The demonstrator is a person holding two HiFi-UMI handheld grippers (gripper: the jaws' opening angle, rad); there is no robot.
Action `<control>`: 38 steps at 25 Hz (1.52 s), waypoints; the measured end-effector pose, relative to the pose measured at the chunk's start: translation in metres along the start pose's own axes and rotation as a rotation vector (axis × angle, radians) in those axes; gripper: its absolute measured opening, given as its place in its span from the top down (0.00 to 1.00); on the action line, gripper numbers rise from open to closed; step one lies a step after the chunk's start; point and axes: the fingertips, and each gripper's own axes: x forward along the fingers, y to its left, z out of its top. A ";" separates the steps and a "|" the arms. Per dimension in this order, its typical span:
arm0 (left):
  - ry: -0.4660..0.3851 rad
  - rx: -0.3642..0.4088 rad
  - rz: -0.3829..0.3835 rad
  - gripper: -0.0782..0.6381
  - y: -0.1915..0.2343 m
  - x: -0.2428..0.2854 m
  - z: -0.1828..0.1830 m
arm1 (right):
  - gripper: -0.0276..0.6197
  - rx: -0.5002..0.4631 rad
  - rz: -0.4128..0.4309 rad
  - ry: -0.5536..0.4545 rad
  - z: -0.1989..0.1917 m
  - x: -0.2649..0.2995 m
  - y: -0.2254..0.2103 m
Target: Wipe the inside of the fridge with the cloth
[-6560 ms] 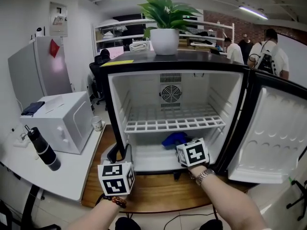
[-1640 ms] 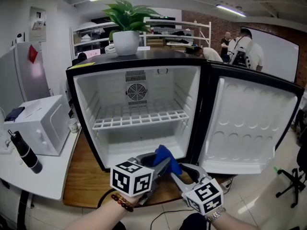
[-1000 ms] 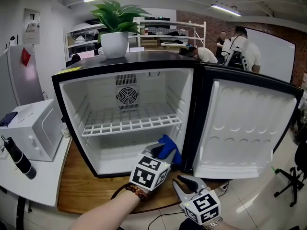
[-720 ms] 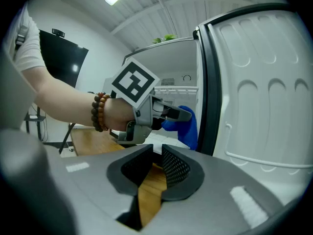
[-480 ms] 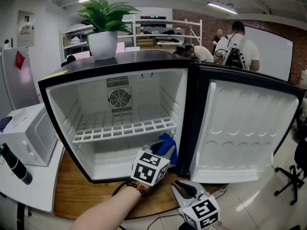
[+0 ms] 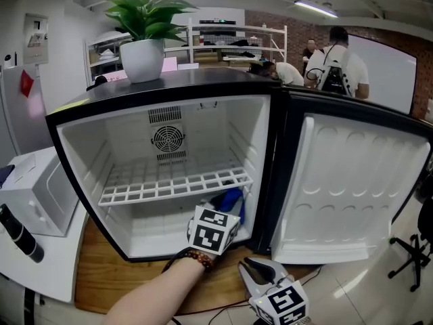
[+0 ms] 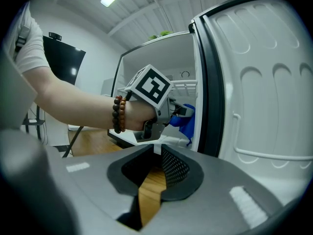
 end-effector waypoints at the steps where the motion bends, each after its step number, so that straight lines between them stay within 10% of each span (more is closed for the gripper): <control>1: 0.003 0.001 0.016 0.73 0.004 0.003 -0.002 | 0.88 0.002 -0.001 -0.002 0.001 0.001 -0.001; 19: 0.007 -0.050 0.324 0.75 0.063 0.044 -0.014 | 0.90 0.077 -0.026 -0.018 0.011 0.013 -0.012; 38: 0.019 -0.108 0.327 0.75 0.073 0.064 -0.025 | 0.96 0.341 0.269 0.443 -0.019 0.065 0.020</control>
